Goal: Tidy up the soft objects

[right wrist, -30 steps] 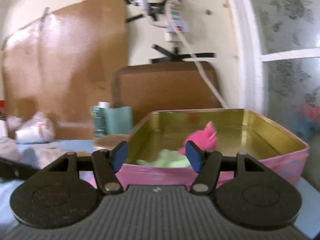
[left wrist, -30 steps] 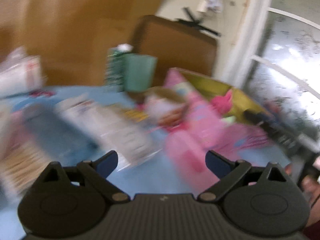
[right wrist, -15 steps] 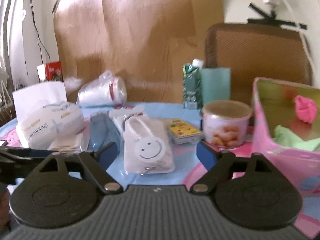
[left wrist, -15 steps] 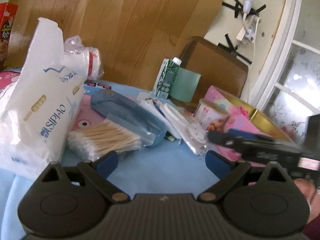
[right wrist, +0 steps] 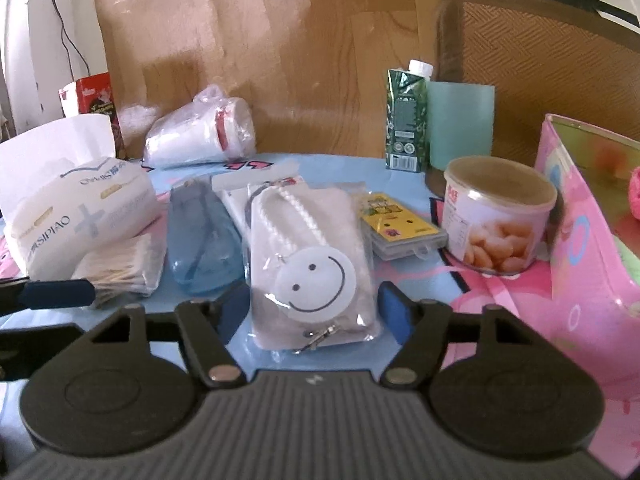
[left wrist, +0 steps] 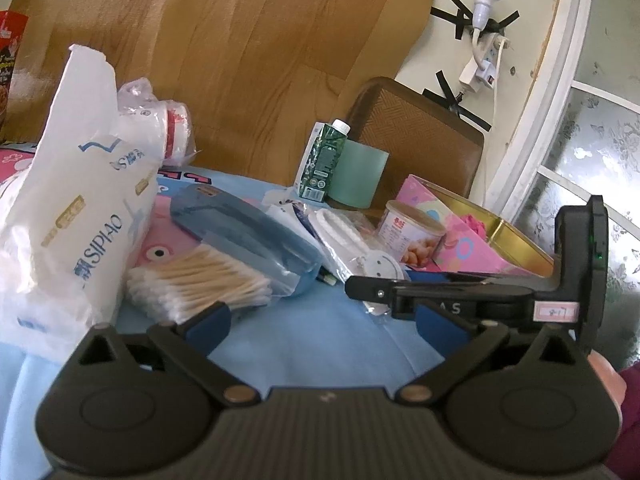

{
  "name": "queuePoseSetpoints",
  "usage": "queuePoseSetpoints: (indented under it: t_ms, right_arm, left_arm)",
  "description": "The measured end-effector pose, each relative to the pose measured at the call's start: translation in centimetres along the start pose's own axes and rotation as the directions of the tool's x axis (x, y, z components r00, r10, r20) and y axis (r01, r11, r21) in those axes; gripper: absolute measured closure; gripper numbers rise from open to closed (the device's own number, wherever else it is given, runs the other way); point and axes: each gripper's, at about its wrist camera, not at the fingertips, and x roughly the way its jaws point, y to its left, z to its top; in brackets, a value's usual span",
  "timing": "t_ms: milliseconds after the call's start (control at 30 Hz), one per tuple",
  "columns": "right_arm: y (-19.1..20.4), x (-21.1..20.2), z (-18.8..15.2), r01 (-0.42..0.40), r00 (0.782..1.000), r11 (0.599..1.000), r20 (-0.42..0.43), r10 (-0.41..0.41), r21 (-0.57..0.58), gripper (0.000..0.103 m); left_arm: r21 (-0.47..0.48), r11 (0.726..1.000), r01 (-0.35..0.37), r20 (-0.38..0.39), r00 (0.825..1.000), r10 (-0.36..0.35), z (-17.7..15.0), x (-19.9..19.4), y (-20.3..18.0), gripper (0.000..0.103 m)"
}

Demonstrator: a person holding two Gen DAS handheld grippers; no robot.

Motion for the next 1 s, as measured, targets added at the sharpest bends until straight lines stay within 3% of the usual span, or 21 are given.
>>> queuePoseSetpoints:
  t_ms: [1000]
  right_arm:
    - [-0.2,-0.34,-0.11,0.019,1.0,0.999,0.007,-0.019,0.034,0.032]
  left_arm:
    - [-0.011,1.0,-0.014,-0.042,0.999,0.013,0.16,0.84,0.56,0.0]
